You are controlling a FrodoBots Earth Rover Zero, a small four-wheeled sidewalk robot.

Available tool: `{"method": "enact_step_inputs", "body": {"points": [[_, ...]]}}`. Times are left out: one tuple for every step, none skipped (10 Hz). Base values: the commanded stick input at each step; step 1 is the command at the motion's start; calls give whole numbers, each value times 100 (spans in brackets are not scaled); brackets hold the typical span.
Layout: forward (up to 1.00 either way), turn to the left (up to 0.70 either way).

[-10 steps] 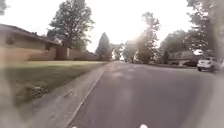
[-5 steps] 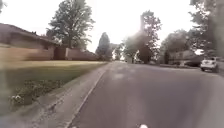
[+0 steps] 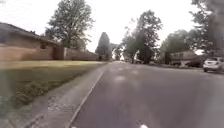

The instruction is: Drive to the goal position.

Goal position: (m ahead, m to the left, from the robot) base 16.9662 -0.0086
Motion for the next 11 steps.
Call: {"method": "enact_step_inputs", "body": {"points": [[100, 0], [100, 0], [100, 0], [100, 0], [100, 0], [100, 0], [100, 0], [100, 0], [100, 0], [100, 0], [100, 0]]}}
